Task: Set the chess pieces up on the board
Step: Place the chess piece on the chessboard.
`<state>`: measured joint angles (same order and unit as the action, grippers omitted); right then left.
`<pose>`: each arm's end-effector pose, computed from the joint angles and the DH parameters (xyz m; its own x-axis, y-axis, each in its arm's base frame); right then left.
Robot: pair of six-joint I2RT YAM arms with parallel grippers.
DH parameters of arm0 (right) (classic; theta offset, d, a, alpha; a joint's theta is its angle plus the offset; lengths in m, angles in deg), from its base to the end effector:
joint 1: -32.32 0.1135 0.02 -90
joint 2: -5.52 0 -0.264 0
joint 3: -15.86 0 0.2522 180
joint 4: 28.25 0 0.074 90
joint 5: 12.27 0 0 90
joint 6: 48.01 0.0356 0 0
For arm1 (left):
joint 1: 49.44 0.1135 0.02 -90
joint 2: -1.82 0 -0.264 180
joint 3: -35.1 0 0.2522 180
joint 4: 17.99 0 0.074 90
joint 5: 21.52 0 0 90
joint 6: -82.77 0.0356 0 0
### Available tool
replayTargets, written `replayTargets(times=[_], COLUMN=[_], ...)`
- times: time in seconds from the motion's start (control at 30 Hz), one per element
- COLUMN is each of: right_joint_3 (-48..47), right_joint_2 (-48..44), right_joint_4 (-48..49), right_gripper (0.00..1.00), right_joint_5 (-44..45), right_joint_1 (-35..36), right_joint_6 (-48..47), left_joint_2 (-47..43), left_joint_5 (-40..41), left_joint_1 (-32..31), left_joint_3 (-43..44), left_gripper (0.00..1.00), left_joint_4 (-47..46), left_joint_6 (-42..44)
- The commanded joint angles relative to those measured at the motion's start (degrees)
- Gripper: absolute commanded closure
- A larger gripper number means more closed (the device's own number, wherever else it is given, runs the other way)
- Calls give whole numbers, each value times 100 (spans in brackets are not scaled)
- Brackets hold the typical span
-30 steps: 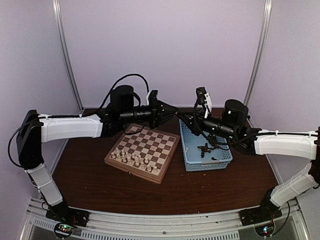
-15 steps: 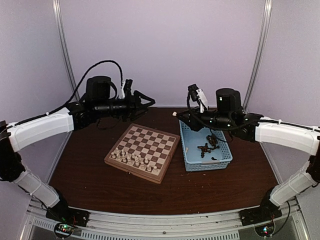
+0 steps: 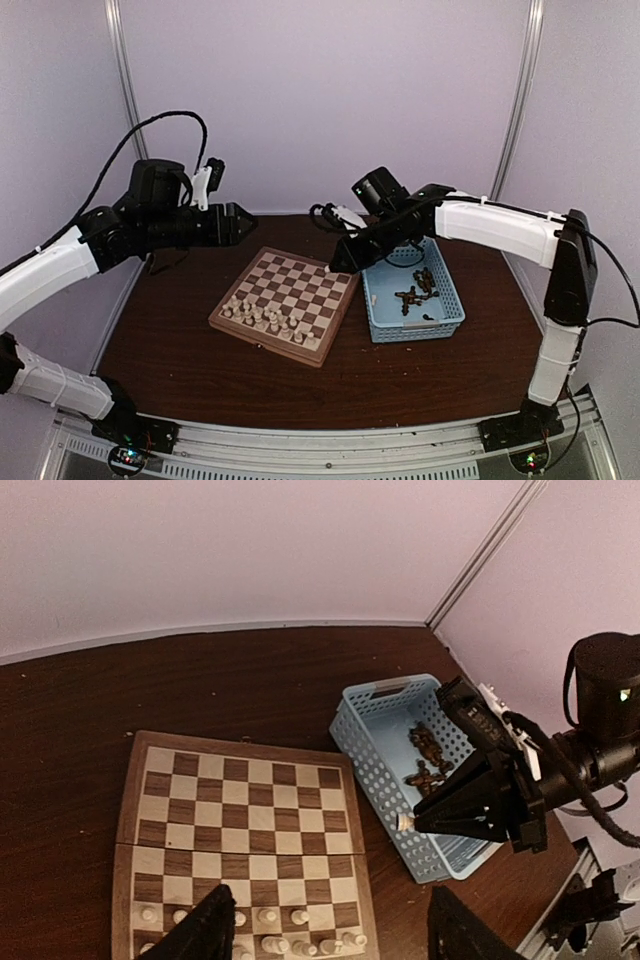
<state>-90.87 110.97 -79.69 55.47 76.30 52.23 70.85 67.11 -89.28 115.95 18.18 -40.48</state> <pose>0.2864 0.2951 0.2915 -0.6890 -0.4363 -0.5787 -0.7060 0.5843 0.4001 0.2085 -0.1750 0.3665 -0.6251 -0.1923 -0.7565 0.3760 0.7751 -0.5078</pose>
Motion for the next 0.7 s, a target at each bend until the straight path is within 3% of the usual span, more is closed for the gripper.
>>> replayTargets(times=[0.0, 0.2, 0.67], right_joint_3=[-1051, -2101, -2623], right_joint_2=[707, 1703, 2475], right_joint_4=[-1332, -2241, -2363], right_gripper=[100, 100, 100], right_joint_5=[221, 527, 600], right_joint_1=[304, 621, 864], right_joint_6=[-178, -321, -338], left_joint_2=[-206, -343, -617], left_joint_5=[535, 609, 862], left_joint_1=[20, 21, 20], left_joint_3=[-112, -321, -618], left_gripper=[34, 34, 34], left_joint_4=[285, 372, 526], left_joint_6=[682, 784, 828])
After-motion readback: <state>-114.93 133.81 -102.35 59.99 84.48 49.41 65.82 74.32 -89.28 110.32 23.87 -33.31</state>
